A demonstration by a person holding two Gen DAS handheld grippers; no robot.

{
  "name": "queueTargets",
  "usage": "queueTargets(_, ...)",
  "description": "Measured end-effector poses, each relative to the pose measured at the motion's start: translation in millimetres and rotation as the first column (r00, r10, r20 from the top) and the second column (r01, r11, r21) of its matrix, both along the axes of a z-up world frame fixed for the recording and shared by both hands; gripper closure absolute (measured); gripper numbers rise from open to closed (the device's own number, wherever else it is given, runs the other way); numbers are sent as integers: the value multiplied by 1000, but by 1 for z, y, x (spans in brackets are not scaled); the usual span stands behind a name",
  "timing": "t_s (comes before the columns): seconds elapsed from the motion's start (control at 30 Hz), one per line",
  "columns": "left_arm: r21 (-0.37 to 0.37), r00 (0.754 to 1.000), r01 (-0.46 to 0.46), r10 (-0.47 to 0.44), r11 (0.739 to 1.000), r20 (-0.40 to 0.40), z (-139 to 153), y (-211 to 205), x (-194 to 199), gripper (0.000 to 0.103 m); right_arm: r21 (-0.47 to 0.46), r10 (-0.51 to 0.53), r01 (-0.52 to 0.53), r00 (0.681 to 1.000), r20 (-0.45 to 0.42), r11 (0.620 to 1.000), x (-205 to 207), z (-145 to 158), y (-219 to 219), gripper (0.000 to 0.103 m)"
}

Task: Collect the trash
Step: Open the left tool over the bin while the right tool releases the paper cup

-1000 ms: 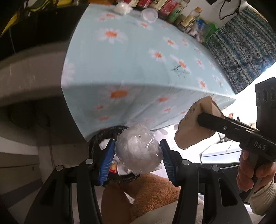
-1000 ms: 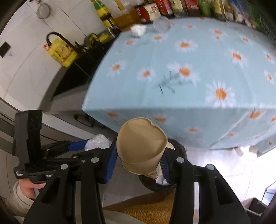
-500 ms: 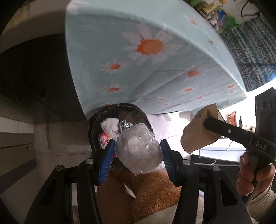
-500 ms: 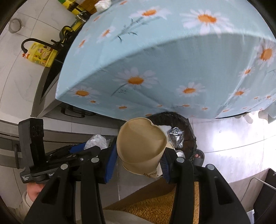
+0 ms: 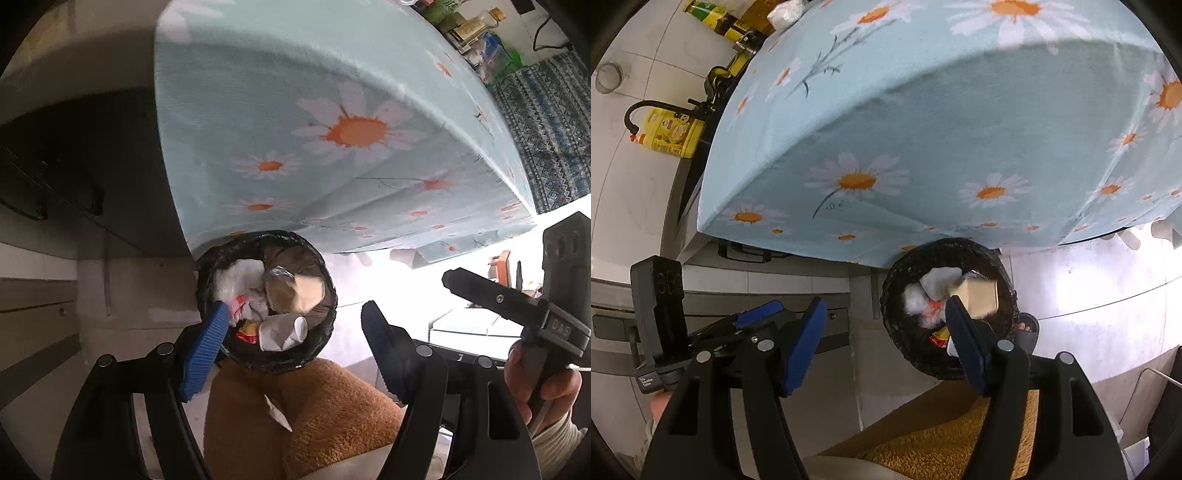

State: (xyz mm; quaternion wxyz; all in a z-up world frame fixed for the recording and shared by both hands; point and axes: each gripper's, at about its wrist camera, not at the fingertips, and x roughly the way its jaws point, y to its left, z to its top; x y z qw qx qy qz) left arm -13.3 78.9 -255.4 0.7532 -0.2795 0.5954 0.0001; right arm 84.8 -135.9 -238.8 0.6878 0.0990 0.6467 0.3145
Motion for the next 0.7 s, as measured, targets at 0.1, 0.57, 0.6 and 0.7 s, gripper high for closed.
queueTargets(0.1, -5, 1000, -13, 13, 1000, 0, 2, 6, 1, 31, -5, -15, 15, 1000, 8, 1000, -2, 1, 2, 28)
queueTargets(0.57, 22, 994, -27, 24, 999, 109, 50, 16, -3, 31, -33, -1, 5, 993, 119, 999, -10, 37, 12, 12)
queueTargets(0.6, 23, 993, -29, 26, 999, 119, 54, 17, -3, 31, -28, -1, 4, 992, 126, 1000, -10, 41, 12, 11)
queueTargets(0.7, 27, 988, -34, 30, 999, 148, 67, 18, -6, 31, -32, -6, 11, 990, 142, 999, -12, 52, 13, 9)
